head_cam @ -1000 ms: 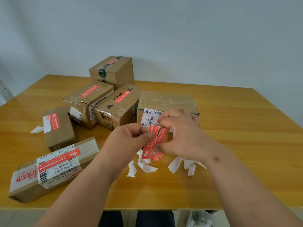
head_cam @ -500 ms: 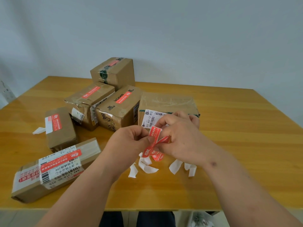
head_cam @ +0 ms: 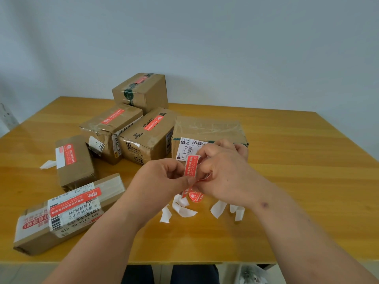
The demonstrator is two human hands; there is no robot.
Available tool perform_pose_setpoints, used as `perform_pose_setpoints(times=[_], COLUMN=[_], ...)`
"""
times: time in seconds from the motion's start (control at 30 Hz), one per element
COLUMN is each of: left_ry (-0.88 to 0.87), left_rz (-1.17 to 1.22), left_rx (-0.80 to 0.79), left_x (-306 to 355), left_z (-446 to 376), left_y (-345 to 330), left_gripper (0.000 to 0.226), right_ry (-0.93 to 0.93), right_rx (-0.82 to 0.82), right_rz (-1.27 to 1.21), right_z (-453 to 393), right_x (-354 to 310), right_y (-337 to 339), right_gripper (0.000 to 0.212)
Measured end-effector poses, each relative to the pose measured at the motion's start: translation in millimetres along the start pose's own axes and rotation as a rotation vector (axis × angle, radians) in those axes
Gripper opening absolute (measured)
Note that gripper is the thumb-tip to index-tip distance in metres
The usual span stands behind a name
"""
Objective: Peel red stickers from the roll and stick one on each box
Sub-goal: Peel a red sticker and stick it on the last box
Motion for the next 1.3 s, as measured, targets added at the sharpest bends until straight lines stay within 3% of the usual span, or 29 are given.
perform_pose_setpoints(times=[0.3, 0.7, 0.9, 1.03, 1.13, 1.3], left_ry=[0.046, 0.062, 0.109, 0.094, 0.073, 0.040], left_rz=[0.053, 0.154, 0.280, 0.285, 0.281, 0.301], left_rx=[0.072, 0.257, 0.111, 0.088, 0.093, 0.146], left_x=[-9, -8, -6, -4, -2, 3], left_z=[-4, -11, -7, -5, -5, -4], left_y=[-1, 7, 3, 1, 0, 0], left_gripper=[0.014, 0.008, 0.006, 0.013, 0.018, 0.024], right_ry=[0.017, -0.009, -0.084, -0.118, -0.140, -0.138], right_rx=[0.041, -0.055, 0.054, 0.060, 0.015, 0.032], right_rz=[-0.066, -0.154, -0.143, -0.283, -0.463, -0.531], right_z=[6, 17, 13, 10, 10, 11], right_x=[3, 10, 5, 0, -2, -5], right_y=[-1, 5, 6, 2, -1, 7], right_gripper=[0.011, 0.010, 0.030, 0.010, 0.017, 0.016])
Point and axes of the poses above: each hand's wrist, its own z-axis away from the middle knuckle, its own y-axis out of the back of the hand, x = y × z, the point moved 3 cm from there along -z, towards the middle knuckle, and after that the axes turned 1 degree about -y, right-handed, at the moved point
